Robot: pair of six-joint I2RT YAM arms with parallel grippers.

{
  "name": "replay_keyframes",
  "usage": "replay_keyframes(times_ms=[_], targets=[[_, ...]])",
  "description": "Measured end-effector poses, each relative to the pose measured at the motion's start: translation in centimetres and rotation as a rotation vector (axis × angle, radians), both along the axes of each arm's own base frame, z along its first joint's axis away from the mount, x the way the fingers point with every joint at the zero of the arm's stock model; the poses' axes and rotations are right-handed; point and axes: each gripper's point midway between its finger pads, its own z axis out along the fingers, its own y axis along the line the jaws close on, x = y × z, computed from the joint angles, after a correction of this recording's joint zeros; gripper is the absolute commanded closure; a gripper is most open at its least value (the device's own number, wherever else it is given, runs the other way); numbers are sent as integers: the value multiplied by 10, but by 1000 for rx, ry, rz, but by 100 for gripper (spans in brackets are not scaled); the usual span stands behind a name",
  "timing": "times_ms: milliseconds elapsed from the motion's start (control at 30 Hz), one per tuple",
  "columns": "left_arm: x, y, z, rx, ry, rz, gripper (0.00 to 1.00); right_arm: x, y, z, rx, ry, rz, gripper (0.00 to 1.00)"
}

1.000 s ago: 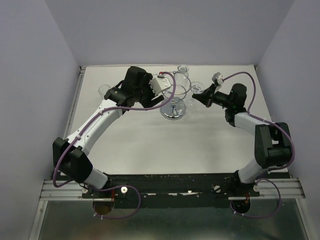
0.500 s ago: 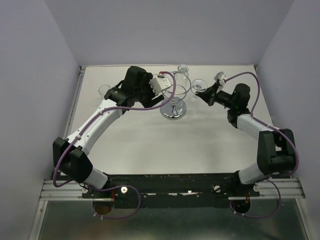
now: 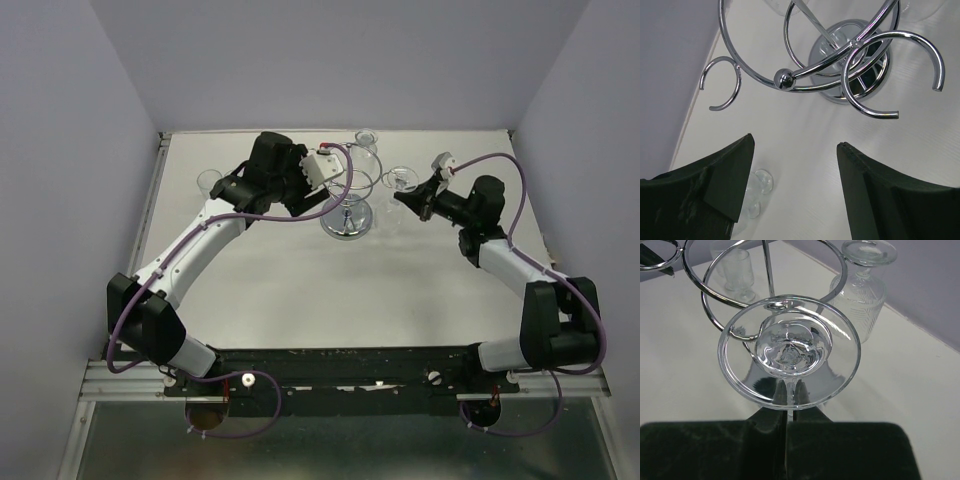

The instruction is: Take the wine glass off the wine glass rack

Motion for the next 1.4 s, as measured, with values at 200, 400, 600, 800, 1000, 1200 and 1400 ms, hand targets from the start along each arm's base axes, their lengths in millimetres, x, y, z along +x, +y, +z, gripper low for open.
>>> replay_keyframes(times_ms=[200, 400, 600, 800, 1000, 1200, 1400], targets=[[2, -1, -1, -4, -8, 0, 18, -7, -2, -4, -7, 21, -8, 99], [-2, 0, -7, -2, -2, -6, 18, -12, -7, 0, -13, 16, -43, 99], [-13, 2, 2, -8, -35, -23, 18, -19, -14, 5, -13, 35, -96, 99], [-27, 3, 12, -46, -84, -32, 1, -33, -21, 18, -21, 53, -139, 99], [-93, -21, 7, -83, -146, -216, 1, -43, -27, 30, -84, 86, -152, 99], [-127, -19, 21, -213, -224, -268, 2, -64, -29, 42, -207, 147, -111, 99], [-155, -12, 10, -278, -216, -304, 16, -102, -23, 20, -289, 287, -29, 99]])
